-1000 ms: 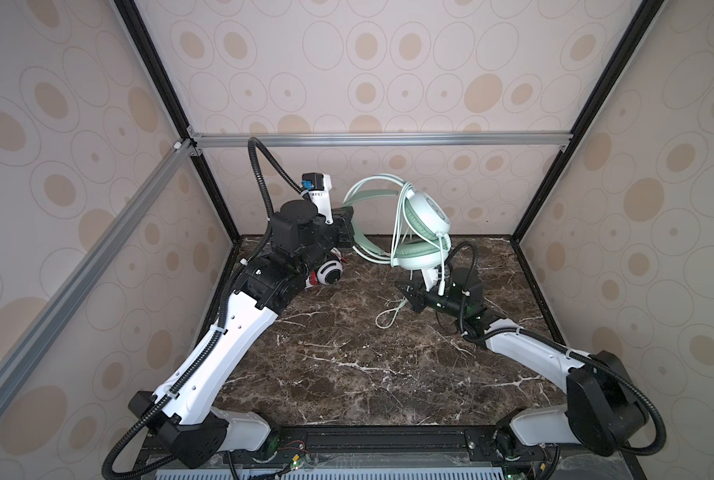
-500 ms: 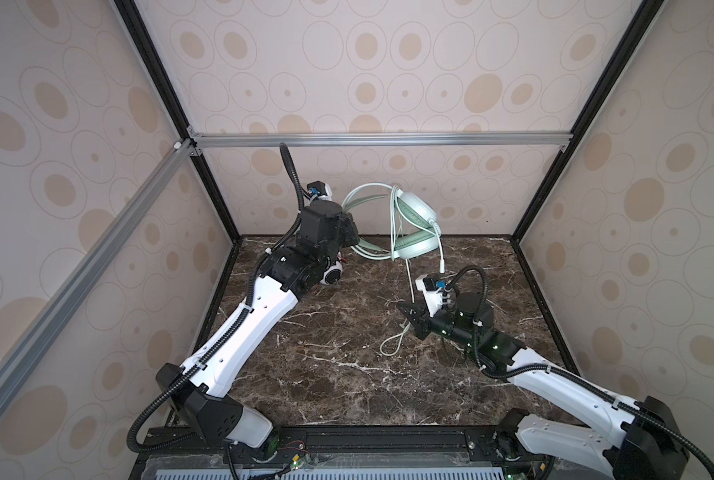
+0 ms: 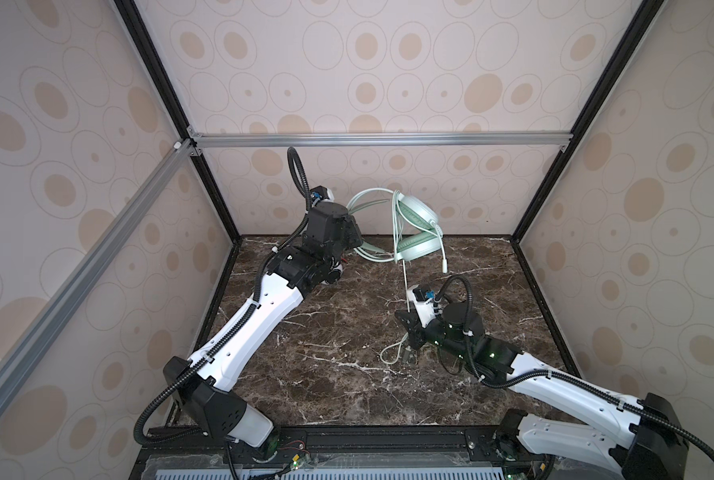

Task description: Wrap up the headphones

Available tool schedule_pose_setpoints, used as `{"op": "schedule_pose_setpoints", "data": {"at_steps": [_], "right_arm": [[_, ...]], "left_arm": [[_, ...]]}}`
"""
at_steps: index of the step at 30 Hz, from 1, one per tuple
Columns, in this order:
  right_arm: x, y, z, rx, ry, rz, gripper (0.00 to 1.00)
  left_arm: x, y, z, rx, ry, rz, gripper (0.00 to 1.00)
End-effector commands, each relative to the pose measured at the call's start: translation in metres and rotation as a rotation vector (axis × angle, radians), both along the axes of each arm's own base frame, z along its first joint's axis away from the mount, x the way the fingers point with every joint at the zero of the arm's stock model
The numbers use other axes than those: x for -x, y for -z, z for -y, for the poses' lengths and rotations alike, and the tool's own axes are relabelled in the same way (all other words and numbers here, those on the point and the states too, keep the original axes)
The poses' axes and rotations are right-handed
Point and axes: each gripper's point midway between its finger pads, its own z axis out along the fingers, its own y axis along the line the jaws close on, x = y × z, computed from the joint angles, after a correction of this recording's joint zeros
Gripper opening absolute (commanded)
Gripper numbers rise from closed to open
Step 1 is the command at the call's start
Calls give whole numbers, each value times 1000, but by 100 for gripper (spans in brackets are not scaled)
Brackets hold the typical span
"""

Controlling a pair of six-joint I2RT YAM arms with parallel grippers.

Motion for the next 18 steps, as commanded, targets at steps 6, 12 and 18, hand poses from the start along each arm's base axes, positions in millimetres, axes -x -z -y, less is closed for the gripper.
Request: {"op": "schedule_pose_setpoints", "data": {"at_steps": [6, 12, 18], "right_arm": [[0, 49, 7, 190, 41, -72, 0], [2, 45, -7, 217, -25, -74, 0], [14, 28, -17, 212, -79, -58, 0]], "left_arm": [[-5, -84, -17, 376, -98, 213, 0], [-10, -74, -16, 351, -109, 199, 0], [-23, -64, -22, 223, -161, 207, 0]]}}
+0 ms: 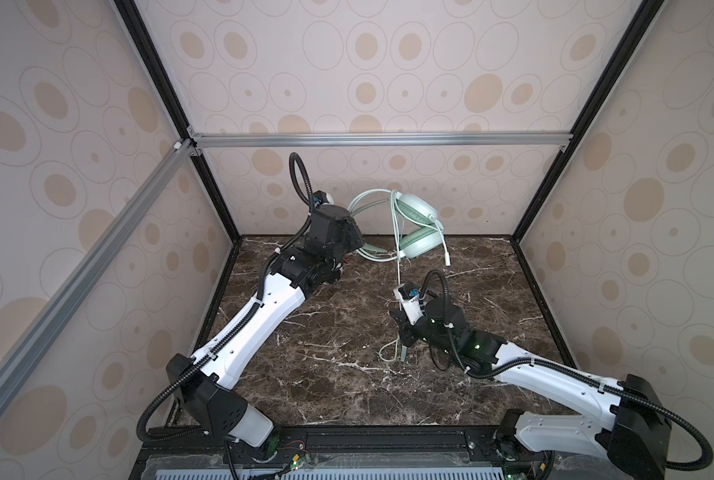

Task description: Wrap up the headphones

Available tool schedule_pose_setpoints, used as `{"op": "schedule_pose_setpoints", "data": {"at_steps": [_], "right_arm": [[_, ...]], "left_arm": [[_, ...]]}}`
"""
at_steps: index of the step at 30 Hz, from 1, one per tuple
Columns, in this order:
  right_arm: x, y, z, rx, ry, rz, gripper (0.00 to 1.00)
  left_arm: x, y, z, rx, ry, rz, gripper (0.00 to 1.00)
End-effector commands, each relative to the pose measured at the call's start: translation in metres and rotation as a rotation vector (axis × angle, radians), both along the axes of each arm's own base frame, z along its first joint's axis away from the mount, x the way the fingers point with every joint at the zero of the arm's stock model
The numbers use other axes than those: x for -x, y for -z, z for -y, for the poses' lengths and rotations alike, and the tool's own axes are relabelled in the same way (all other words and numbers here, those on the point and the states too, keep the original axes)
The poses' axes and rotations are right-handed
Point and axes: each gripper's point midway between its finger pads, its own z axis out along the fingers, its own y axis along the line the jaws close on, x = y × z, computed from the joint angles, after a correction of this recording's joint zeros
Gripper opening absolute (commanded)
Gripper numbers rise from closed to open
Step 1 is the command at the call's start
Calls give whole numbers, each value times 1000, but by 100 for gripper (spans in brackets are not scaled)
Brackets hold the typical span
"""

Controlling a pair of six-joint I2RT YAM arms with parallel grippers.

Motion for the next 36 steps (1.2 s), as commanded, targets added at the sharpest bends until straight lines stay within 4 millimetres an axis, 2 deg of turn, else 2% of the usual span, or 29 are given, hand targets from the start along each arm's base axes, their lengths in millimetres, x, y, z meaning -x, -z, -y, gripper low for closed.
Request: {"op": "schedule_pose_setpoints", "data": {"at_steps": [1, 5, 11, 15, 19, 24, 28, 33, 36], "right_arm": [[28, 15, -5, 87, -104, -64, 0], [40, -10, -9, 80, -150, -33, 0], [46, -52, -3, 57, -161, 25, 0], [41, -76, 11, 139, -128, 68, 0], [38, -91, 20, 230, -126, 110, 0], [30, -102, 29, 320, -90, 141, 0], [28, -109, 29, 344, -97, 157, 0], [41, -110, 10, 251, -190, 119, 0], [54, -103, -4, 146, -254, 76, 0]], "left_arm": [[-18, -80, -27, 139, -158, 249, 0], [-23, -63, -37, 6, -209, 248, 0], [-23, -41, -39, -173, -223, 247, 0], [-13, -39, -36, -336, -226, 253, 0], [-1, -42, -31, -457, -211, 271, 0], [17, -51, -21, -585, -148, 305, 0], [29, -55, -27, -627, -146, 300, 0], [40, -56, -38, -583, -165, 288, 0], [46, -66, -46, -528, -199, 300, 0]]}}
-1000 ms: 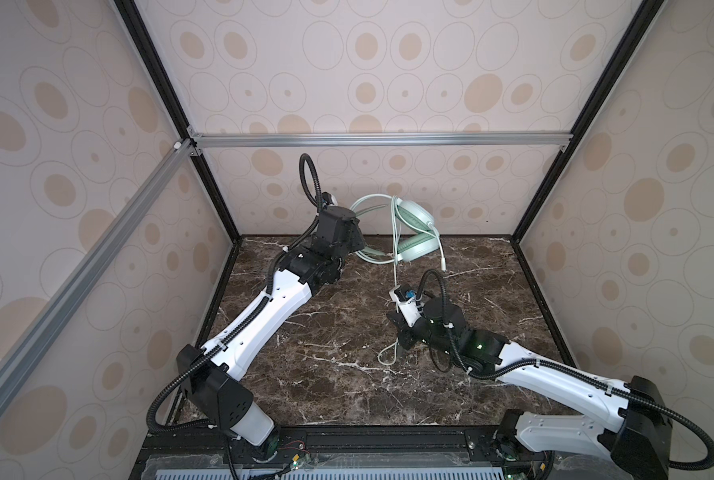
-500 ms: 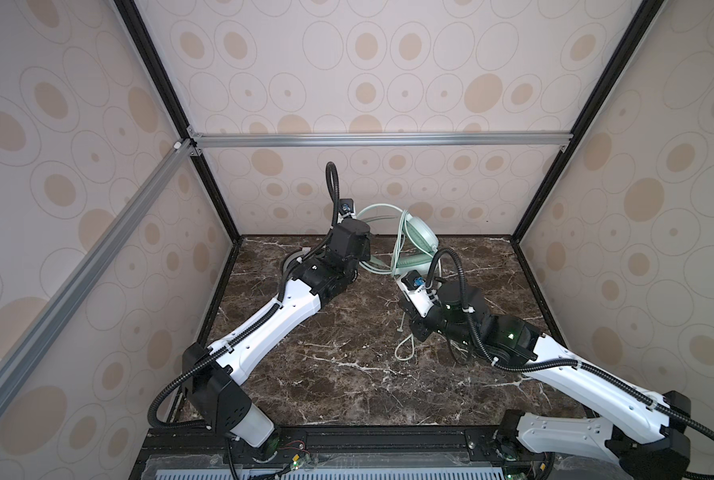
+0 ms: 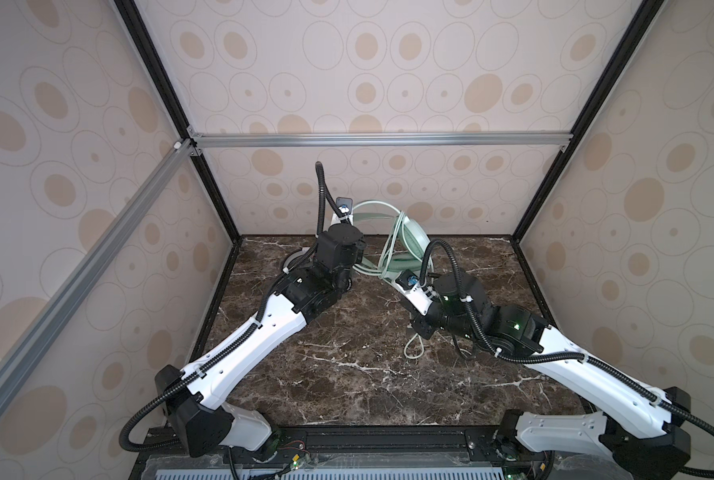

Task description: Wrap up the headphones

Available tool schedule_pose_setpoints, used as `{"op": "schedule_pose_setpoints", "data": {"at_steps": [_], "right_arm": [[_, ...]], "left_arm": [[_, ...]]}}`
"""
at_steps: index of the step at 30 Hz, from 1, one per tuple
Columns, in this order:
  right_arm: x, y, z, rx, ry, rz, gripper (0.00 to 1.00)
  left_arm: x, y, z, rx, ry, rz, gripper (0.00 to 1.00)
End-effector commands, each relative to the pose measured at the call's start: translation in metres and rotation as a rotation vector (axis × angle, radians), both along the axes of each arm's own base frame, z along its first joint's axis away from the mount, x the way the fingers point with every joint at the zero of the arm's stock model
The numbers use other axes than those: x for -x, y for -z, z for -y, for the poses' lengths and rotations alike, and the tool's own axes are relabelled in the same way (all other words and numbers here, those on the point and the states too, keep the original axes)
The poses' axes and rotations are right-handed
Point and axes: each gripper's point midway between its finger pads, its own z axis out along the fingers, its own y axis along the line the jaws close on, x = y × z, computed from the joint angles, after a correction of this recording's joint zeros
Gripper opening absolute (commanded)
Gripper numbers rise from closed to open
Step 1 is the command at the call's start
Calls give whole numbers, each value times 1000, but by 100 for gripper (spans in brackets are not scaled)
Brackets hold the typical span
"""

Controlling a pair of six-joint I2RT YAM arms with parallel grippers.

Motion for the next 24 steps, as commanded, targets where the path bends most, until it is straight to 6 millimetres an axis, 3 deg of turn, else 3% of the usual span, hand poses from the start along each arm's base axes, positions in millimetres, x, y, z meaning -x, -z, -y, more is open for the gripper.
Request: {"op": "schedule_pose_setpoints", "data": {"at_steps": [1, 7, 12, 20, 24], "right_arm": [[26, -5, -21, -145, -127, -58, 0], [42, -1, -28, -285, -184, -102, 0], [32, 2, -17, -334, -99, -58, 0], [20, -4, -17, -415, -42, -12, 1], [15, 2, -16, -455, -17, -9, 11]], "left_arm": [[10, -42, -27, 130, -100, 109, 0], [16, -103, -29, 219, -75, 196, 0], [19, -155, -23, 357, -22, 241, 0], [24, -197, -5, 564, 108, 287, 0], [27, -214, 16, 634, 239, 315, 0]]}}
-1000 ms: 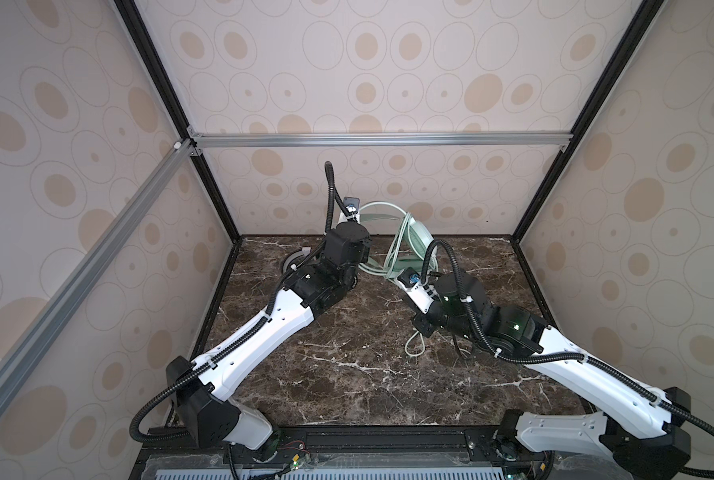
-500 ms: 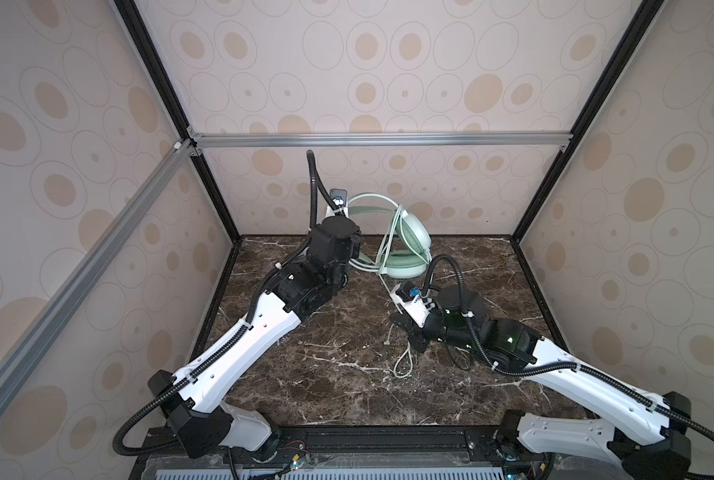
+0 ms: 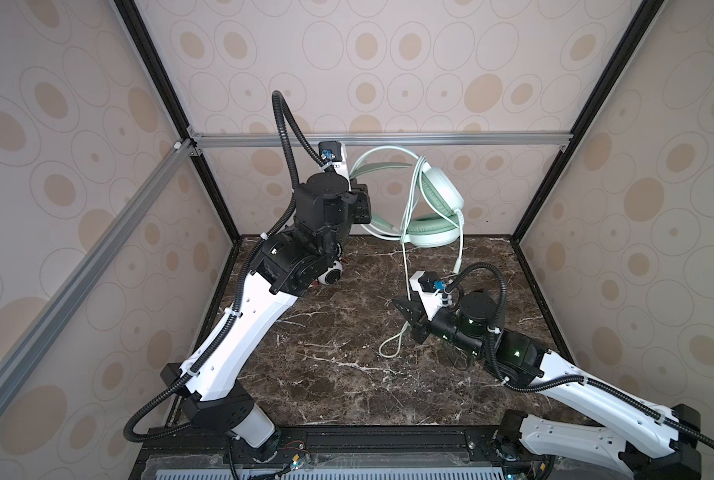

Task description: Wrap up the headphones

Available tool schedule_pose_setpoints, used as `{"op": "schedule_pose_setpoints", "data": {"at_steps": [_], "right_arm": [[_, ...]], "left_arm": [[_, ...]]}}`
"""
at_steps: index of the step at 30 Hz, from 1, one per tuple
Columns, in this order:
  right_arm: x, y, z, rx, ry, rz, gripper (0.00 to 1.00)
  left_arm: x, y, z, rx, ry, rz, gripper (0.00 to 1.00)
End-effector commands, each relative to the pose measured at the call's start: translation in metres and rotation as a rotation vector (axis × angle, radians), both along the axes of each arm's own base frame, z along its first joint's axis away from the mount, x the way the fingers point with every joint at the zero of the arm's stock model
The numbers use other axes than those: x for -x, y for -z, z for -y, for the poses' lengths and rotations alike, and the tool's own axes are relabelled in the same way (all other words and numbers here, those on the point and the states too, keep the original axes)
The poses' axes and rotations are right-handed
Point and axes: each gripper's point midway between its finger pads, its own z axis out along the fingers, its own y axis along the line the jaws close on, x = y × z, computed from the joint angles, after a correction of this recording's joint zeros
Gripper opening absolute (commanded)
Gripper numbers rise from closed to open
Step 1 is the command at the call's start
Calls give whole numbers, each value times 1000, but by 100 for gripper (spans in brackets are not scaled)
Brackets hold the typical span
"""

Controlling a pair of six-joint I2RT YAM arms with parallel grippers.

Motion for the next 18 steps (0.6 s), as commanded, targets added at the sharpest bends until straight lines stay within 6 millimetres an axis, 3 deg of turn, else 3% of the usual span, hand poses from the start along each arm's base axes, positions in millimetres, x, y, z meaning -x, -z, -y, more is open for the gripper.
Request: {"op": "schedule_pose_setpoints", "data": {"at_steps": [1, 8, 18], "right_arm": [[3, 24, 1, 1, -10, -51, 12], [-14, 49, 19, -45, 16, -91, 21], [-24, 105, 18, 85, -24, -147, 24]], "left_arm": [[16, -85, -15, 338, 50, 202, 0], [20, -92, -7, 361, 108, 209, 0], [20, -98, -11, 390, 123, 212, 0]]}}
